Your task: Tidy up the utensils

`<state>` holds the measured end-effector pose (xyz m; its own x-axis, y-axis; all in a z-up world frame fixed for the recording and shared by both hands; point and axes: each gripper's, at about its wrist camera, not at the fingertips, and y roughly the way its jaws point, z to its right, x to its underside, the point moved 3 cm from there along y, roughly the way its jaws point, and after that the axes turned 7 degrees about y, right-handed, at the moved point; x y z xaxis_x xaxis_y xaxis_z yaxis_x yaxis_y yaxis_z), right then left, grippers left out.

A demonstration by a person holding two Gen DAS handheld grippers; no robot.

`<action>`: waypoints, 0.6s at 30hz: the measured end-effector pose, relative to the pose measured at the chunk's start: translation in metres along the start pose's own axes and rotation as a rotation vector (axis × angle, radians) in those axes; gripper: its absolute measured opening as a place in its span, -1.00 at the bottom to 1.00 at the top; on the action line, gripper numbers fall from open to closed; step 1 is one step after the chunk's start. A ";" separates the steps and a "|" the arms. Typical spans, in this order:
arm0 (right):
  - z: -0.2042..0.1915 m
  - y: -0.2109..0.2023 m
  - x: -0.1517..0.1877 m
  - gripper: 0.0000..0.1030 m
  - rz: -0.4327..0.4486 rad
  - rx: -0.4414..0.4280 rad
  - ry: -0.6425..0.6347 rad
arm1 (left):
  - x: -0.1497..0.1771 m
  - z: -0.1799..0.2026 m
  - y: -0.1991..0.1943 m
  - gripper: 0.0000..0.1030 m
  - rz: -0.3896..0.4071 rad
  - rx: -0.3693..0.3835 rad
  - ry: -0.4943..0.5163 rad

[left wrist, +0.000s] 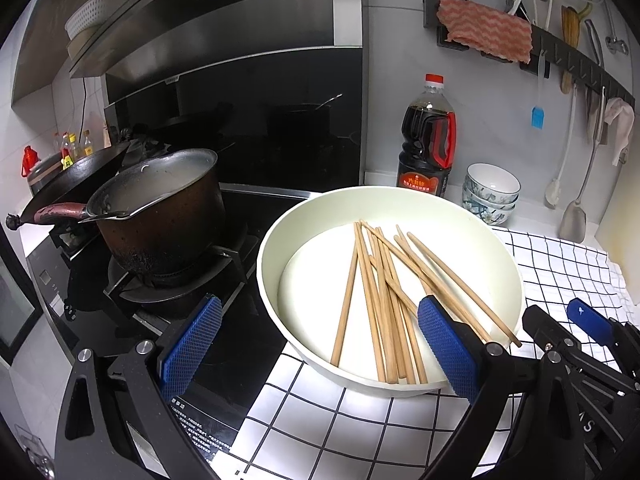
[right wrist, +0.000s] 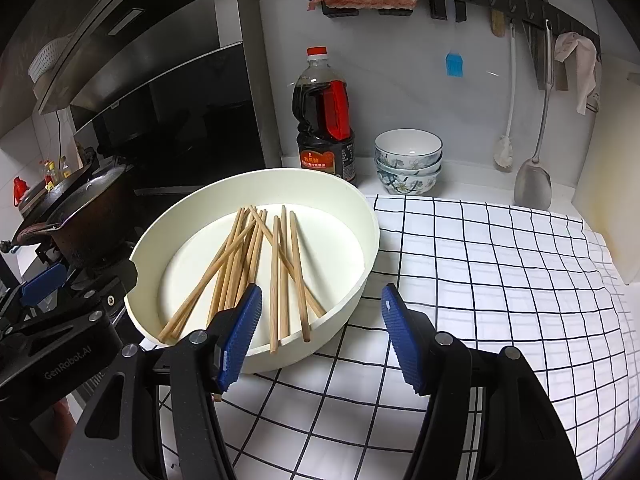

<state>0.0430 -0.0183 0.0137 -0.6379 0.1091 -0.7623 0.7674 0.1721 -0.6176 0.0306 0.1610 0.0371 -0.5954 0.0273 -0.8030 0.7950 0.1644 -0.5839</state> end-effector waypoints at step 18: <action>-0.001 -0.003 0.001 0.17 0.003 0.000 -0.004 | 0.001 -0.003 0.002 0.88 -0.002 -0.020 -0.013</action>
<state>0.0403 -0.0181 0.0153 -0.6357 0.1059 -0.7646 0.7691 0.1716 -0.6157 0.0311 0.1640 0.0358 -0.5953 0.0146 -0.8034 0.7914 0.1837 -0.5831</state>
